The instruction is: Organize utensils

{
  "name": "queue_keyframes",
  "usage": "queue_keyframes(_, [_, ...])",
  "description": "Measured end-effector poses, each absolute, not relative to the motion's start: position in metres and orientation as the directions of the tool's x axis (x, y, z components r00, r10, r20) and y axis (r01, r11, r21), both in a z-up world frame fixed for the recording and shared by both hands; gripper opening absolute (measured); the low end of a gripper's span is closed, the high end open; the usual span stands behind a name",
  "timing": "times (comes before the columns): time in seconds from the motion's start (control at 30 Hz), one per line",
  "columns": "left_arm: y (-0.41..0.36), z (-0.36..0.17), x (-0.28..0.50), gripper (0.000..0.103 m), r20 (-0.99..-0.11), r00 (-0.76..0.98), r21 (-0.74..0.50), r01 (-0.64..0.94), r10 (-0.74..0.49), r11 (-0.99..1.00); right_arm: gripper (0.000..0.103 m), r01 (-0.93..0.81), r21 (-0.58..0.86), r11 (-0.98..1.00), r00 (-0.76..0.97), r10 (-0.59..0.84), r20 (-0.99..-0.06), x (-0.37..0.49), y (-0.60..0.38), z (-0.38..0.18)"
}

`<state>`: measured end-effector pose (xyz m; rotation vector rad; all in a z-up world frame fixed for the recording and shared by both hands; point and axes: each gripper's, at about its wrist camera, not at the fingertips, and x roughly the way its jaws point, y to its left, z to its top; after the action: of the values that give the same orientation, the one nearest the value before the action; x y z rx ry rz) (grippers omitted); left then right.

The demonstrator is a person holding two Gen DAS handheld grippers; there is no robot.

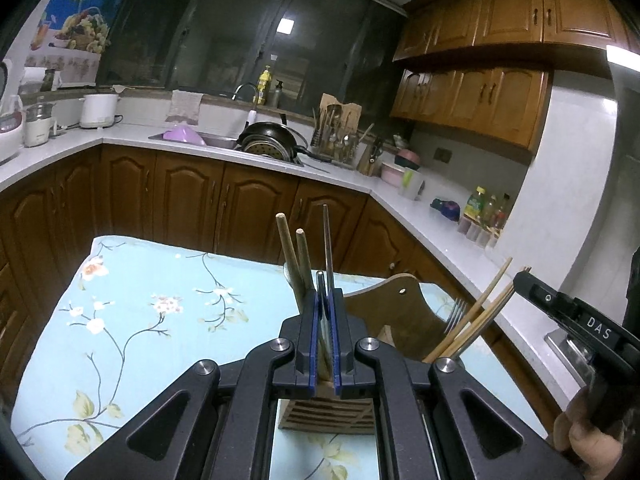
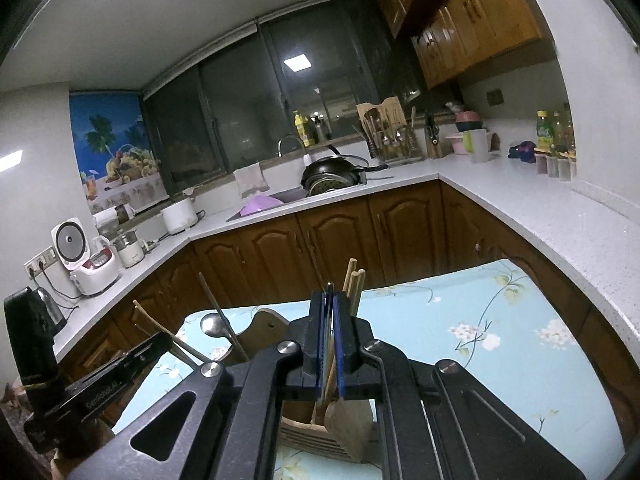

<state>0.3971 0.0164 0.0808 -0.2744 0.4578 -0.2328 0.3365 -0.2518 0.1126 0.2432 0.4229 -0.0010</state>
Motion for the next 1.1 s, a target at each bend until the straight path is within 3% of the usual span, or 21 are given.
queue_keyframes(0.37, [0.022,0.078,0.401,0.007,-0.432,0.849,-0.328,0.166,-0.304,0.930,0.009,0.040,0.267,0.963,0.912,0.074,-0.403,0.334,-0.253,0.112])
queue_keyframes(0.4, [0.021,0.078,0.400,0.009,-0.433,0.849,-0.330,0.165,-0.304,0.929,0.018,0.036,0.281,0.959,0.916,0.081,-0.394,0.330,-0.254,0.114])
queue_keyframes(0.43, [0.021,0.080,0.398,0.015,-0.433,0.848,-0.332,0.163,-0.304,0.929,0.041,0.040,0.286,0.957,0.919,0.076,-0.386,0.327,-0.255,0.116])
queue_keyframes(0.47, [0.023,0.082,0.395,0.024,-0.430,0.851,-0.336,0.158,-0.300,0.928,0.052,0.040,0.290,0.956,0.924,0.074,-0.374,0.324,-0.256,0.117])
queue_keyframes(0.5, [0.025,0.083,0.390,0.026,-0.419,0.857,-0.345,0.155,-0.299,0.926,0.068,0.035,0.297,0.954,0.937,0.072,-0.342,0.315,-0.257,0.122])
queue_keyframes(0.57, [0.026,0.084,0.380,0.032,-0.404,0.864,-0.351,0.157,-0.300,0.923,0.070,0.033,0.294,0.955,0.948,0.063,-0.312,0.306,-0.257,0.127])
queue_keyframes(0.7, [0.031,0.078,0.352,0.049,-0.394,0.876,-0.350,0.136,-0.277,0.927,0.086,0.037,0.308,0.951,0.953,0.059,-0.296,0.287,-0.262,0.129])
queue_keyframes(0.8, [0.037,0.069,0.334,0.059,-0.408,0.873,-0.359,0.117,-0.269,0.926,0.087,0.034,0.329,0.944,0.948,0.073,-0.308,0.277,-0.264,0.123])
queue_keyframes(0.93, [0.045,0.060,0.307,0.079,-0.442,0.866,-0.359,0.068,-0.234,0.931,0.089,0.033,0.343,0.939,0.935,0.093,-0.344,0.261,-0.264,0.108])
queue_keyframes(1.1, [0.054,0.052,0.263,0.086,-0.469,0.857,-0.378,0.027,-0.216,0.926,0.092,0.029,0.347,0.937,0.902,0.126,-0.413,0.231,-0.253,0.073])
